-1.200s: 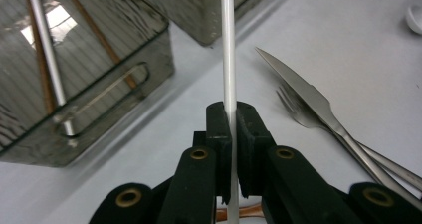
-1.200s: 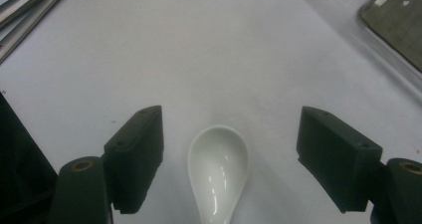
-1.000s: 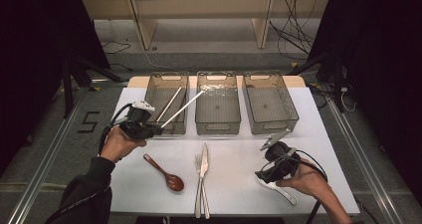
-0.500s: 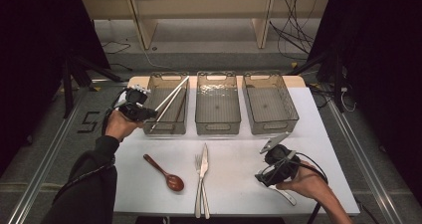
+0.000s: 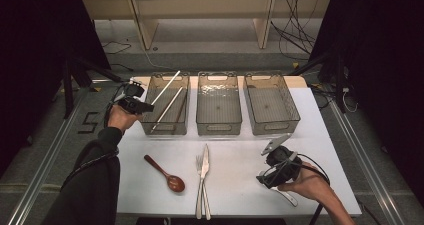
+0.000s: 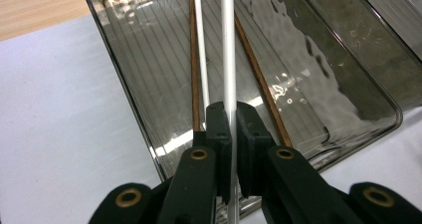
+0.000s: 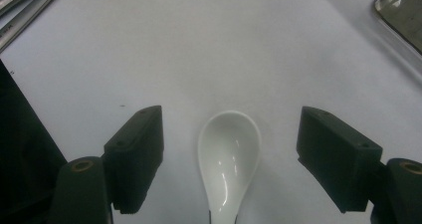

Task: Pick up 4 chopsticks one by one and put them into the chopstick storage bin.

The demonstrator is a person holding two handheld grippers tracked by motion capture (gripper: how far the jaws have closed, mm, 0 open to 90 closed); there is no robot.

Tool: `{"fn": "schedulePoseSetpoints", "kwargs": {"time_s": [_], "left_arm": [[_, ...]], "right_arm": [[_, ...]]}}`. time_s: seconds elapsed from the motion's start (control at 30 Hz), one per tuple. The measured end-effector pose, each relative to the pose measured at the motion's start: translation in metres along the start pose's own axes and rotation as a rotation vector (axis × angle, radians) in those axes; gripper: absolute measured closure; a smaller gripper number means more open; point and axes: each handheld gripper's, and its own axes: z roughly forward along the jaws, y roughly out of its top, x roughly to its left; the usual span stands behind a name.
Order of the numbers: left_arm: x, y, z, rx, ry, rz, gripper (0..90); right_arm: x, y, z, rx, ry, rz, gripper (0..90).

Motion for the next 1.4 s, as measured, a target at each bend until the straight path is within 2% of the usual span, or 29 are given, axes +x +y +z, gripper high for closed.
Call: {"fn": "schedulePoseSetpoints", "kwargs": {"time_s": [0.37, 0.5, 0.6, 0.73, 0.83, 0.93, 1.13, 1.17, 1.4], "left_arm": [[0.003, 0.006, 0.014, 0.030, 0.007, -0.003, 85.2], [0.003, 0.008, 0.018, 0.019, 0.023, -0.008, 84.9], [0.003, 0.008, 0.021, 0.030, 0.023, -0.003, 83.2], [0.000, 0.009, 0.018, 0.010, 0.031, -0.002, 61.3], [-0.005, 0.011, 0.011, -0.001, 0.026, 0.000, 53.2], [-0.012, 0.012, 0.003, -0.013, -0.001, -0.015, 44.6], [-0.030, 0.003, -0.013, -0.039, -0.060, 0.009, 32.6], [-0.034, 0.000, -0.016, -0.032, -0.067, 0.027, 31.6], [-0.051, -0.016, -0.045, -0.092, -0.117, 0.058, 24.3]], "right_arm": [[-0.001, -0.001, 0.000, 0.006, 0.000, -0.002, 27.6], [0.000, -0.001, 0.000, 0.007, 0.002, -0.005, 27.6], [-0.001, -0.001, 0.000, 0.007, 0.003, -0.005, 27.6], [0.000, -0.001, 0.000, 0.008, 0.006, -0.006, 27.6], [0.000, -0.001, 0.000, 0.007, 0.007, -0.006, 27.6], [0.000, -0.001, 0.000, 0.008, 0.003, -0.002, 27.6], [-0.002, -0.002, -0.001, 0.006, -0.006, 0.011, 27.5], [-0.002, -0.002, -0.001, 0.007, -0.007, 0.013, 27.3], [-0.003, -0.003, -0.002, 0.010, -0.021, 0.036, 26.8]]}}
